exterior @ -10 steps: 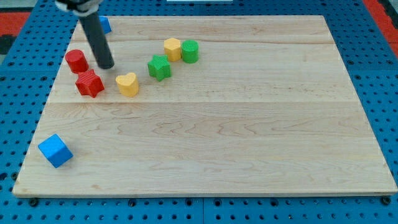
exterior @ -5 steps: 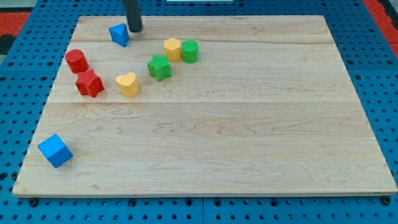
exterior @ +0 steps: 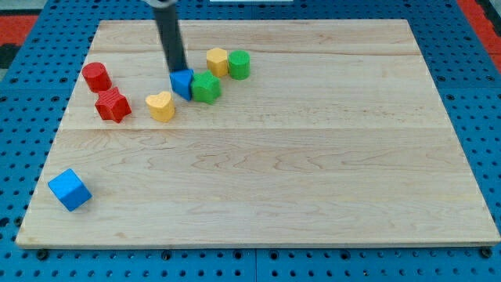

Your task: Slide yellow hexagon towards top left

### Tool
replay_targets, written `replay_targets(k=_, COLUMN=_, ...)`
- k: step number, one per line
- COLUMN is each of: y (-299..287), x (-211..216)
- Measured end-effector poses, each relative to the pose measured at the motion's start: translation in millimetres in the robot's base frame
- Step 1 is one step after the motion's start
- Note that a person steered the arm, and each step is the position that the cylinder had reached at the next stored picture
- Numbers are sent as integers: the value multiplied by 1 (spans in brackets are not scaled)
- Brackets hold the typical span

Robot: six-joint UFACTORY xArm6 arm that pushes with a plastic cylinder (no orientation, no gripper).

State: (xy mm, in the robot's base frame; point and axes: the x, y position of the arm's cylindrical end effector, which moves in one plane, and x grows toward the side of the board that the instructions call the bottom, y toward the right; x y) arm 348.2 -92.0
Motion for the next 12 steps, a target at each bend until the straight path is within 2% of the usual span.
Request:
replay_targets(k=1, y=49, x=-5)
replay_targets(k=3, y=-7, x=-54)
replay_targets(k=4, y=29, x=-51)
replay_targets(k=5, y=45, x=-65)
replay_targets(k=7, y=-37, x=-86)
replay_targets(k=8, y=22, x=-105)
replay_targets(k=9, y=-22, x=-111)
replay_targets(k=10, y=-72, x=-97)
replay_targets(k=12, y=-82, x=-97)
